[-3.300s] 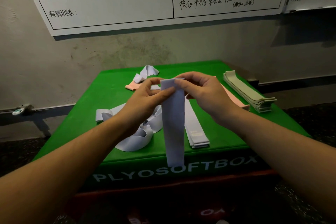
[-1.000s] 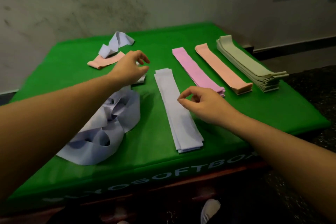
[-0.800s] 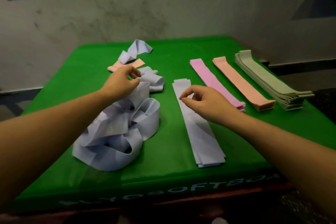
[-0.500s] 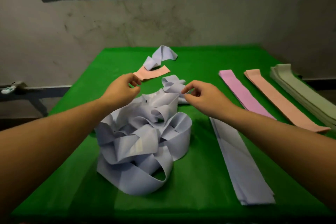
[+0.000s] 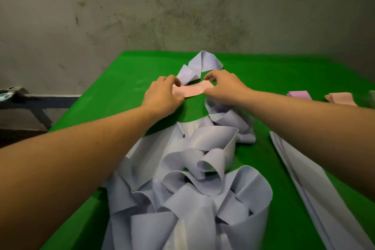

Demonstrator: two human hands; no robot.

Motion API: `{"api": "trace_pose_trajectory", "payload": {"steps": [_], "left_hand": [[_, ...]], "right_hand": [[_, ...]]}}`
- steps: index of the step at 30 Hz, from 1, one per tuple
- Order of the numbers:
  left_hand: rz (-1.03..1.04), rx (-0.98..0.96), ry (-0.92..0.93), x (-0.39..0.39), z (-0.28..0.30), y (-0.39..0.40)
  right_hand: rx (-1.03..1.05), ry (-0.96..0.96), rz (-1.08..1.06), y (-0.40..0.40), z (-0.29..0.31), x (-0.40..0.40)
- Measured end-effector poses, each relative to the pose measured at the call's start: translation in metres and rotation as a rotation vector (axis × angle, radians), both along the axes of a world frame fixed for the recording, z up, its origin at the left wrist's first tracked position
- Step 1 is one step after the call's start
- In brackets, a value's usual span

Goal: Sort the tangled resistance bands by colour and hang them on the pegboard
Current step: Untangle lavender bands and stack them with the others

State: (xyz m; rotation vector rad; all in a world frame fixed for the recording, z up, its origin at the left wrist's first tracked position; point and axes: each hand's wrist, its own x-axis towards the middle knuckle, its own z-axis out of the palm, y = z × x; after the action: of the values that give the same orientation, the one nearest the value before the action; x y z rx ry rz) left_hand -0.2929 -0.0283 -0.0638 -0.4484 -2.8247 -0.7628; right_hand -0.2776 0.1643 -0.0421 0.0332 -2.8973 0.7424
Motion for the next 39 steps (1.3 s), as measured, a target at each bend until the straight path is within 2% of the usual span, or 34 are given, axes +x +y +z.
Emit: {"api": "trace_pose_trajectory", "payload": {"steps": [4, 8, 10, 13, 17, 20, 25, 28, 31, 34, 39], "left_hand": [[0.027, 0.022, -0.006, -0.014, -0.014, -0.001], [-0.018, 0.123, 0.031, -0.014, -0.018, -0.006], [-0.026, 0.178, 0.019, -0.01, -0.016, -0.008], [-0.015, 0.322, -0.036, 0.003, -0.006, -0.008], [-0.061, 0.437, -0.111, 0.037, 0.023, -0.003], [-0.16, 0.413, -0.173, 0.07, 0.04, -0.004], [-0.303, 0.317, -0.22, 0.106, 0.039, -0.012], [-0.289, 0.37, -0.302, 0.108, 0.03, -0.023], [-0.255, 0.29, -0.234, 0.099, 0.022, -0.036], [-0.231, 0.325, -0.198, 0.094, 0.021, -0.041], [-0.132, 0.436, -0.154, 0.085, 0.022, -0.036]], "right_hand": [[0.004, -0.015, 0.055, -0.011, -0.008, -0.033], [0.104, -0.112, 0.121, -0.025, -0.009, -0.047], [0.12, -0.081, 0.112, -0.026, -0.004, -0.045], [0.042, 0.044, 0.063, -0.02, 0.006, -0.03], [-0.076, 0.018, 0.108, -0.009, 0.016, -0.002], [-0.071, 0.046, 0.133, -0.005, 0.018, 0.008], [0.049, 0.04, 0.177, -0.019, 0.013, 0.007], [0.086, 0.023, 0.168, -0.026, 0.007, -0.001], [0.171, -0.037, 0.139, -0.031, -0.001, -0.012], [0.224, -0.035, 0.082, -0.028, -0.006, -0.019], [0.055, 0.094, 0.091, -0.021, 0.006, -0.003]]}}
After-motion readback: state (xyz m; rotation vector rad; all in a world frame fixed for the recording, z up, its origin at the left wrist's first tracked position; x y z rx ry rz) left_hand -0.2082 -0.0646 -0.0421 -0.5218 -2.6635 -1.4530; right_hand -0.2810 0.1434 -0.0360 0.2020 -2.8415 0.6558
